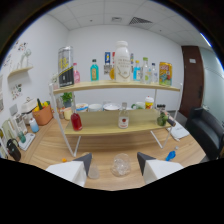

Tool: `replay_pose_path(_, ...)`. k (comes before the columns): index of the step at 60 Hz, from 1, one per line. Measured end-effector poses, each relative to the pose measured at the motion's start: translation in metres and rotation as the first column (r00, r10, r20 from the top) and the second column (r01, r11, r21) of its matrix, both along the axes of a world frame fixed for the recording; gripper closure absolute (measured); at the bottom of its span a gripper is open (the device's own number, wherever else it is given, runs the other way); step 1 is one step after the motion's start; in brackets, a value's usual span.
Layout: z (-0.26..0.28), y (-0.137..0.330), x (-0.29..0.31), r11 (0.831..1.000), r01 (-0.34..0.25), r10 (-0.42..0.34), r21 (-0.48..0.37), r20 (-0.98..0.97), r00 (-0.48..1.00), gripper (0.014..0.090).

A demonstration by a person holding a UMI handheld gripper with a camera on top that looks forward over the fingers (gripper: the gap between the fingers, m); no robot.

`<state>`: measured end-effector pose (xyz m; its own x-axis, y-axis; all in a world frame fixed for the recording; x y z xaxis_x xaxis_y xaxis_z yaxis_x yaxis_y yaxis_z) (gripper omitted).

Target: Make me a cup of Mount Fuji.

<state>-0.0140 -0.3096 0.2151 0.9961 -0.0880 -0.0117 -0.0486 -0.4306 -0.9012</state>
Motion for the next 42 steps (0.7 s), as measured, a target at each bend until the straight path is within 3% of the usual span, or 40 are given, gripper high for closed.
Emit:
replay_pose_path(6, 0.062, 0.009, 0.016, 0.999, 0.021, -0.021, 0.036, 0.018, 1.000, 0.0197)
replay_pose_path(7, 0.073, 0.011, 0.017, 0.999, 0.023, -0.023, 0.043, 0.019, 1.000, 0.0255)
replay_pose_path(8, 0.083, 0.014, 0.019, 0.998, 0.024, -0.025, 0.052, 0.019, 0.999, 0.0194)
replay_pose_path(23, 0.202, 0.079, 0.029, 0.983, -0.001, -0.001, 0.181, 0.012, 1.000, 0.0198)
replay_pose_path(37, 0.201, 0.169, 0.050, 0.972, -0.002, -0.004, 0.236, 0.028, 1.000, 0.0207)
replay_pose_path(42, 0.190, 0.194, 0.052, 0.971, -0.009, 0.002, 0.241, 0.026, 1.000, 0.0249)
